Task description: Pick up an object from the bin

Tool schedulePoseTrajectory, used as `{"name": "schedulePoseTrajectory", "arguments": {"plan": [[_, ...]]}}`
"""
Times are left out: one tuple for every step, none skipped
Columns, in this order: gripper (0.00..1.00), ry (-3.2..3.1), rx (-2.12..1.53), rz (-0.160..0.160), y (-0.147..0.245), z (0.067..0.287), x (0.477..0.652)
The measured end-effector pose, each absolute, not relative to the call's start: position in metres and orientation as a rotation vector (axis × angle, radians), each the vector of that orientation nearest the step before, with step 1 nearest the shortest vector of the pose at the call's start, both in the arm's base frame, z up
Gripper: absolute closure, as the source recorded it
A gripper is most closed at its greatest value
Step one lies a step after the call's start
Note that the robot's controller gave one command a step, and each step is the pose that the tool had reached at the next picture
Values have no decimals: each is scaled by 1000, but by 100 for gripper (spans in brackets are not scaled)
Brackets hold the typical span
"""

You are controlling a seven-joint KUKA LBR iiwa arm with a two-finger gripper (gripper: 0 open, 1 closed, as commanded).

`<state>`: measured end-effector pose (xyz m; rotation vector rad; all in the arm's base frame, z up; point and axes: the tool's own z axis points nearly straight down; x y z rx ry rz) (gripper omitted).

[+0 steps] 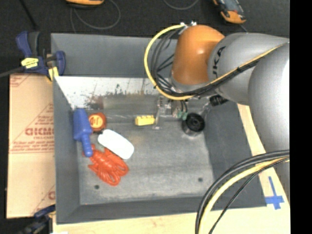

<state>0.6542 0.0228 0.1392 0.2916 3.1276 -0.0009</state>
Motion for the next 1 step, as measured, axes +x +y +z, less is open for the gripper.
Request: {"name": "schedulePoseTrajectory", "arguments": {"plan": [[100,3127,291,0,23,160,654]]}}
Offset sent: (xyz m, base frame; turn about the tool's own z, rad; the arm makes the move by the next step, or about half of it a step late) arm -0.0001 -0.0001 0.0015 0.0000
